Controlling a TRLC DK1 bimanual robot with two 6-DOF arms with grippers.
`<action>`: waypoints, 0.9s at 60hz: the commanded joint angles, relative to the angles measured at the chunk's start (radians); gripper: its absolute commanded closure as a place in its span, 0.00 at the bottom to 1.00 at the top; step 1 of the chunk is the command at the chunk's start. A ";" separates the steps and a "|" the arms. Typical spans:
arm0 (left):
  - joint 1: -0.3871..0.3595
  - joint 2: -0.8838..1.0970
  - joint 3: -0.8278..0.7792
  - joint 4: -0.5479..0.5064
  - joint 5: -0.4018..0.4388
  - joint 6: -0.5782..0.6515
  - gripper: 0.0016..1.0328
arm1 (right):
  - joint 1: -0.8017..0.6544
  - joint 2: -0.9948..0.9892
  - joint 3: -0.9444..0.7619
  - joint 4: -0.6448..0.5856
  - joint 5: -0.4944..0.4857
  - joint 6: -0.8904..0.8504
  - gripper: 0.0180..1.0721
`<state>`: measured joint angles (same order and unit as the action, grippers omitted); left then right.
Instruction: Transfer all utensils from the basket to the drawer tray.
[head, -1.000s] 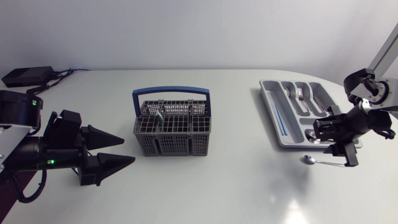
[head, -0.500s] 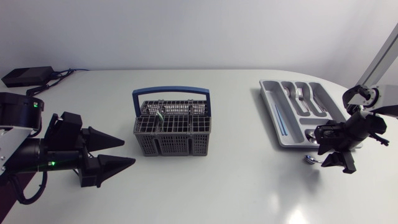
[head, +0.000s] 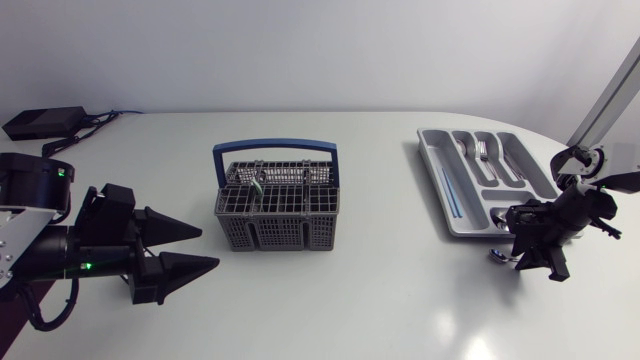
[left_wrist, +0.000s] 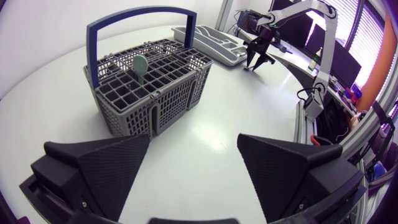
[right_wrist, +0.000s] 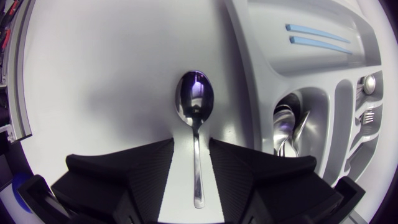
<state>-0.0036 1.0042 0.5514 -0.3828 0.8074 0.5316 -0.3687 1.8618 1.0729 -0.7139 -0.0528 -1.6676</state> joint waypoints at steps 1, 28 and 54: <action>-0.012 0.016 -0.025 0.007 0.007 0.002 0.04 | -0.012 0.043 0.013 -0.007 -0.001 0.009 0.76; -0.018 0.016 -0.027 0.007 0.007 -0.001 0.04 | -0.018 -0.061 0.075 -0.167 -0.021 0.008 0.95; -0.024 0.011 -0.031 0.007 0.006 -0.005 0.04 | -0.055 -0.010 0.326 -0.179 -0.048 -0.032 0.95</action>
<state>-0.0212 1.0080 0.5503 -0.3828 0.8070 0.5316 -0.4164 1.7931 1.3777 -0.9119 -0.1013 -1.6764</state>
